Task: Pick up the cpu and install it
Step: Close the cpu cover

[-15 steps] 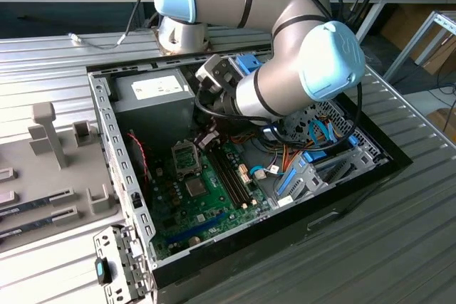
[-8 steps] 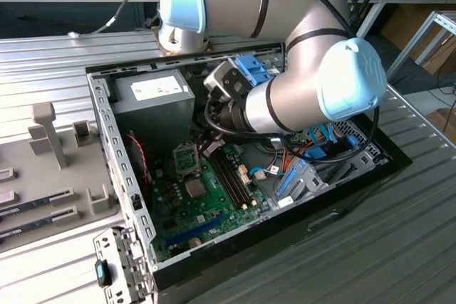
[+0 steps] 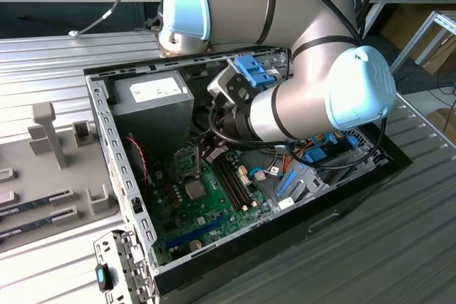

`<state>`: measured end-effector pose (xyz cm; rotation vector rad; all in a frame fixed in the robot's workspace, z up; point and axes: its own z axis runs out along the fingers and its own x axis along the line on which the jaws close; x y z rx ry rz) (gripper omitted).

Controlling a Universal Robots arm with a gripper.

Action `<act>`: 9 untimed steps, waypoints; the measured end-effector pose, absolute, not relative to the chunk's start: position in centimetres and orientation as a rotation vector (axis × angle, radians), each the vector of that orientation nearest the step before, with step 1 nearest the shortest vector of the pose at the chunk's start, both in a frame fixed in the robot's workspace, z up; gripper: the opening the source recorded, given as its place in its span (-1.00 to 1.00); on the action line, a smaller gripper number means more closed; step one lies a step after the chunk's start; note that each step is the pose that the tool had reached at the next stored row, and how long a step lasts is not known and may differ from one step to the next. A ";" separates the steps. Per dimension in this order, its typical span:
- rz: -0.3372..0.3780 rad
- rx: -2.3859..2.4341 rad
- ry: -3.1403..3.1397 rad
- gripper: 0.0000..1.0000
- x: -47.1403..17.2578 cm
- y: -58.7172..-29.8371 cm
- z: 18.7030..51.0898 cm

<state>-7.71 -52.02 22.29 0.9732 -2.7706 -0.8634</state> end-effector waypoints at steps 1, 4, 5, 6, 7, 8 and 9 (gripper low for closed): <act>-0.864 0.973 -2.771 -0.79 -7.7 -52.2 22.4; -0.864 0.973 -2.771 -0.79 -7.7 -52.4 22.6; -0.864 0.973 -2.771 -0.79 -7.7 -52.5 22.7; -0.864 0.973 -2.771 -0.79 -7.7 -52.7 22.8; -0.863 0.973 -2.771 -0.79 -7.7 -52.7 22.9; -0.860 0.973 -2.771 -0.79 -7.7 -52.8 22.9; -0.854 0.972 -2.772 -0.79 -7.7 -52.8 22.9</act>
